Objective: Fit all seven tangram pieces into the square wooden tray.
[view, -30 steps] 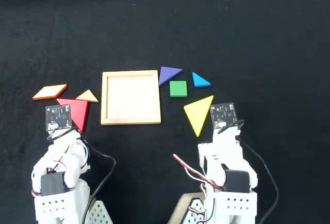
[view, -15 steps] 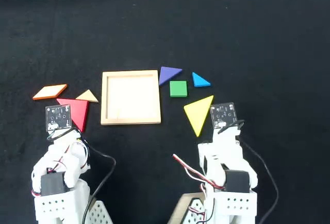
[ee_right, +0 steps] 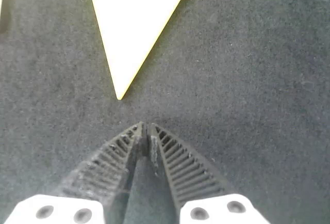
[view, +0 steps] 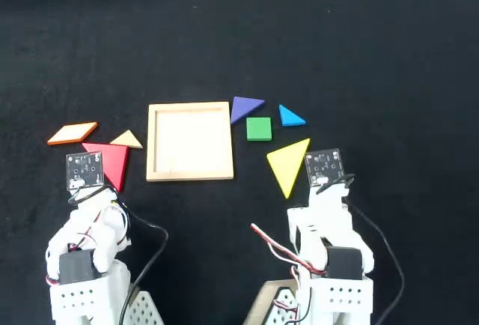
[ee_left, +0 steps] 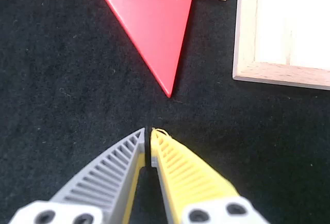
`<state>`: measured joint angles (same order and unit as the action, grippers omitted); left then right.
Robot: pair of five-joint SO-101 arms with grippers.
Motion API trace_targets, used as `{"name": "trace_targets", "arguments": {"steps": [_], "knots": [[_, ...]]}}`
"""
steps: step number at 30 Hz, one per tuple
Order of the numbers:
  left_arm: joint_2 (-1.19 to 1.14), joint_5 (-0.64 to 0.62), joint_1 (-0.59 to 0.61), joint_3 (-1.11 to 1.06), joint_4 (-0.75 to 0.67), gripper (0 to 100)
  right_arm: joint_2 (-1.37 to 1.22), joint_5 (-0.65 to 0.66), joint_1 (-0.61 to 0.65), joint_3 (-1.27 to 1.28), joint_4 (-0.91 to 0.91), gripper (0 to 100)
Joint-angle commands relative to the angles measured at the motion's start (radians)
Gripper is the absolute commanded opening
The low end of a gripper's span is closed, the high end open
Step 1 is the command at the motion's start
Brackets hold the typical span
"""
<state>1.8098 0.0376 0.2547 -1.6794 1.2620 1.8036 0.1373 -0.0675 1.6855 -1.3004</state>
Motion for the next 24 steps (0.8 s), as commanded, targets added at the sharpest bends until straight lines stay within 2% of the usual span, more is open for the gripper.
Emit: {"name": "trace_targets", "arguments": {"steps": [1, 24], "knots": [[0.008, 0.005, -0.007, -0.021, 0.009, 3, 0.09, 0.003, 0.0, -0.001, -0.005, 1.1], [0.009, 0.006, -0.015, -0.021, 0.005, 3, 0.09, 0.002, 0.005, -0.001, -0.005, 1.1]]}}
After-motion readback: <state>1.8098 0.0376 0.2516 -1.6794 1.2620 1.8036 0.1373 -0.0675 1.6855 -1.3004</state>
